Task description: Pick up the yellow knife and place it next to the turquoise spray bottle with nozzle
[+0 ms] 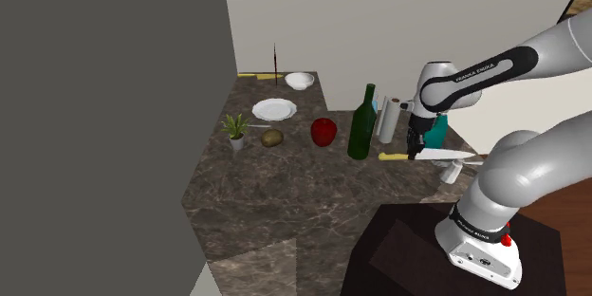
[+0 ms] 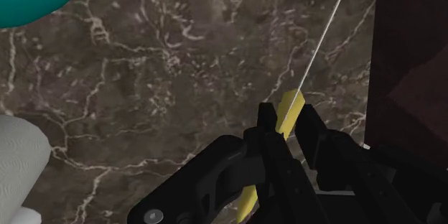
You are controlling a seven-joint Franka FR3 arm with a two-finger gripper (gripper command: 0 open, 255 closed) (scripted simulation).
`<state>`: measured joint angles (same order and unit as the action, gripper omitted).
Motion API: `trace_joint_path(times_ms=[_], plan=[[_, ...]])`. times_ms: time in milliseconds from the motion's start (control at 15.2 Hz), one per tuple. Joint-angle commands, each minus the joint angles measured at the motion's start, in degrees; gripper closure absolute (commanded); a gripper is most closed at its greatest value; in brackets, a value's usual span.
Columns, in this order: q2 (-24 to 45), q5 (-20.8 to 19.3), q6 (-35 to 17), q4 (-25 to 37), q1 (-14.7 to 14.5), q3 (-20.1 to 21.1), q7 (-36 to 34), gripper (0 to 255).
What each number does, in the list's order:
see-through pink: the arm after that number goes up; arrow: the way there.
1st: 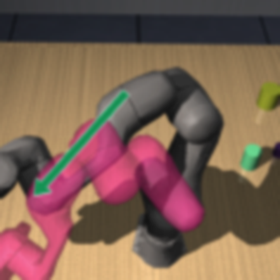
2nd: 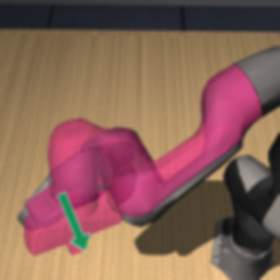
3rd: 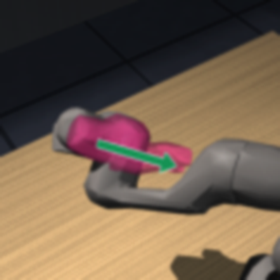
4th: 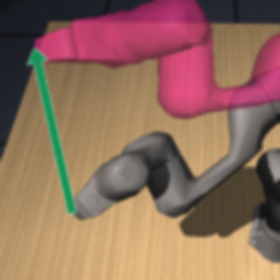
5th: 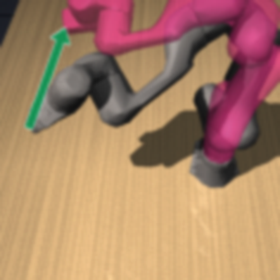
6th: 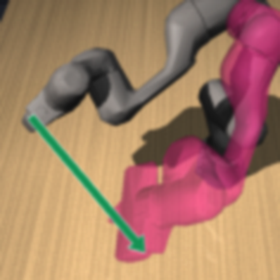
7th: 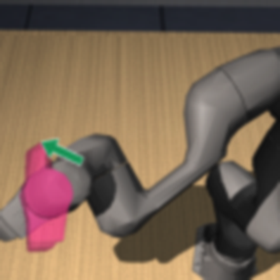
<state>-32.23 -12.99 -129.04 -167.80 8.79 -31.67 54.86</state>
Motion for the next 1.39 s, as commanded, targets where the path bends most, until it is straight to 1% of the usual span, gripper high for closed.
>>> trace_joint_path(times_ms=[0,330,660,1122,1188,1320], plan=[[2.1,0.1,-2.7,-0.7,-0.5,-0.8,0.5,255],[7.5,1.0,-9.1,-1.7,-2.2,-3.0,2.0,255],[13.4,3.3,-15.4,-2.3,-4.8,-5.3,4.3,255],[13.4,3.4,-15.4,-2.3,-4.7,-5.2,4.3,255],[13.4,3.4,-15.3,-2.3,-4.7,-5.2,4.3,0],[13.3,3.4,-15.3,-2.3,-4.7,-5.1,4.2,0]])
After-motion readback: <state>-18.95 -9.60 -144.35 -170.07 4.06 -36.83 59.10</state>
